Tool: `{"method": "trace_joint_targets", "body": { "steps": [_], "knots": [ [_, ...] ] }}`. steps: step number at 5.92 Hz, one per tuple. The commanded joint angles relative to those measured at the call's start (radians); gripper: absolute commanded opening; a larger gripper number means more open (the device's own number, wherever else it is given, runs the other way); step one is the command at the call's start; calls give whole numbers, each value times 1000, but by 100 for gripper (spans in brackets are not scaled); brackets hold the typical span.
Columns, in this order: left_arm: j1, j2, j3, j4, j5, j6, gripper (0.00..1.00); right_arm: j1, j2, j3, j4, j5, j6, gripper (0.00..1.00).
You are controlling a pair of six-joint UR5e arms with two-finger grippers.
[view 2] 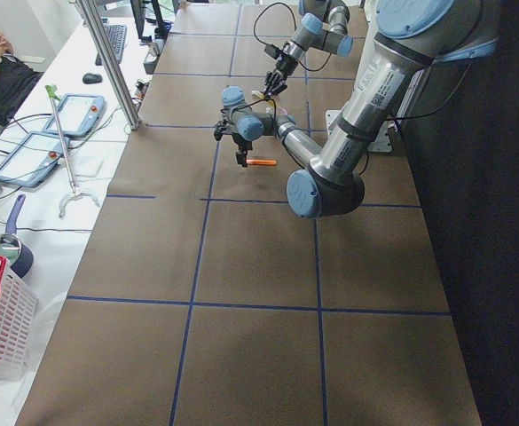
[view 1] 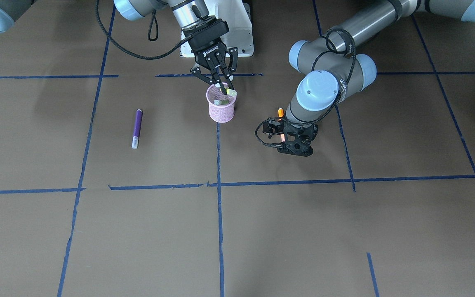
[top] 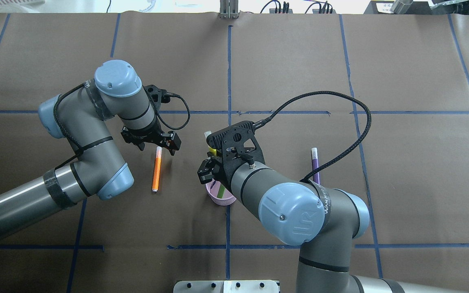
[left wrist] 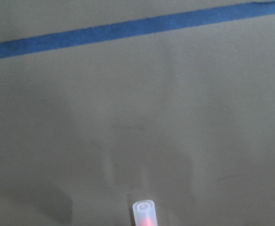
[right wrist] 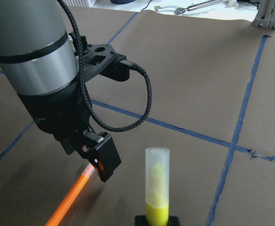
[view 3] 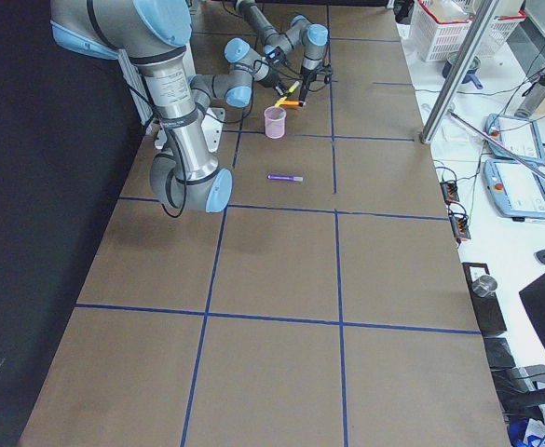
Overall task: Collect pens into pen holder
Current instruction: 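Lower the yellow highlighter into the cup and open the right gripper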
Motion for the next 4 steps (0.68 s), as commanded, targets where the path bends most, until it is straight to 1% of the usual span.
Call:
{"method": "trace_joint_targets", "body": {
  "steps": [1,2,3,4],
  "knots": [
    [0,0,0,0,0,0,100,-7,1,-33,3,-13,12,1],
    [0,0,0,0,0,0,100,-16,2,-36,1,-31,12,1],
    [0,0,2,0,0,0,100,-21,2,-36,3,-31,23,2],
    [0,0,0,0,0,0,100,-22,2,-36,3,-31,34,43]
  ]
}}
